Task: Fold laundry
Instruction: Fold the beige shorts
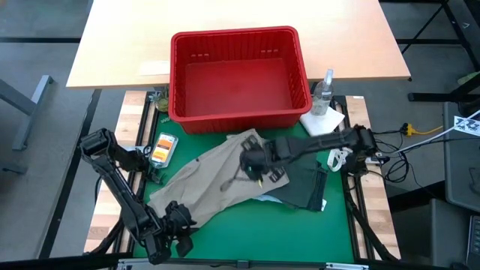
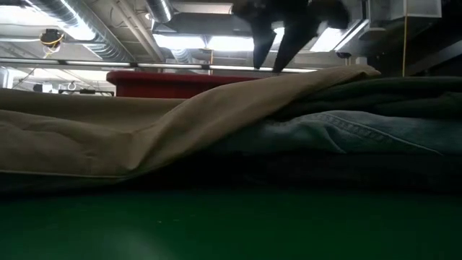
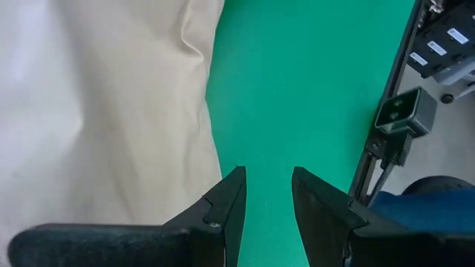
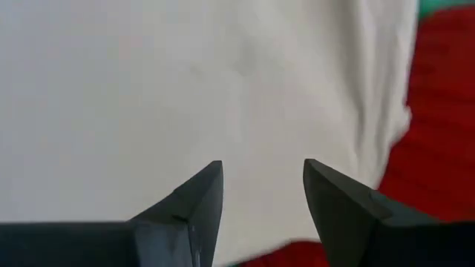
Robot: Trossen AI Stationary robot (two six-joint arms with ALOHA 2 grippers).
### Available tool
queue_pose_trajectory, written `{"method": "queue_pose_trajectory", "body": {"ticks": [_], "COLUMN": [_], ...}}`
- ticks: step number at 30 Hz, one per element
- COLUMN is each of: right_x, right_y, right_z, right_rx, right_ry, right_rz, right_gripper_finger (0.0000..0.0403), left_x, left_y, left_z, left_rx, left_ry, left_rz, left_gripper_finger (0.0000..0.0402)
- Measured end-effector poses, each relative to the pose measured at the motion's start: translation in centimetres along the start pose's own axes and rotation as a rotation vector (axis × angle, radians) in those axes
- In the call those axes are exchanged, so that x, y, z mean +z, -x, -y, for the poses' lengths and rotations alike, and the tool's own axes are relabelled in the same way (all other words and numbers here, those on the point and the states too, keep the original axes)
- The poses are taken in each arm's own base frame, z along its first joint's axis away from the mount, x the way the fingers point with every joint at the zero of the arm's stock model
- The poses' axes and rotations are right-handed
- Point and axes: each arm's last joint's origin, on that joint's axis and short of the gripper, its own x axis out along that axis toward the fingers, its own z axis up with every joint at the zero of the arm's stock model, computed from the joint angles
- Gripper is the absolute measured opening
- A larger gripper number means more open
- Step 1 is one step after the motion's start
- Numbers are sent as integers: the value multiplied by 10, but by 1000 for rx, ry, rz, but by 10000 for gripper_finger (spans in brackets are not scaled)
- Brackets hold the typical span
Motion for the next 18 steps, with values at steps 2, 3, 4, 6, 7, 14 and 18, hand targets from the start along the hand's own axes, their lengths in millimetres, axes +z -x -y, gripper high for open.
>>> {"method": "queue_pose_trajectory", "body": {"ticks": [2, 3, 4, 6, 7, 14, 18], "right_x": [10, 14, 18, 23, 25, 26, 24], "right_y": [5, 7, 10, 14, 16, 23, 22], "right_z": [-13, -19, -25, -37, -42, -73, -85], "right_rx": [2, 5, 10, 23, 31, 55, 90], "right_ry": [37, 56, 76, 115, 135, 246, 184], "right_rz": [16, 21, 23, 19, 11, -108, -162], "right_gripper_finger": [186, 186, 186, 186, 186, 186, 186], "left_x": [3, 4, 5, 6, 7, 10, 10], "left_y": [-2, -3, -5, -11, -14, -21, -21], "left_z": [0, -1, -1, -1, -2, -3, -3], "left_rx": [6, 11, 16, 33, 42, 61, 59], "left_ry": [7, 11, 15, 18, 18, 7, 7], "left_rz": [4, 6, 9, 13, 14, -7, -7], "left_gripper_finger": [105, 105, 105, 105, 105, 105, 105]}}
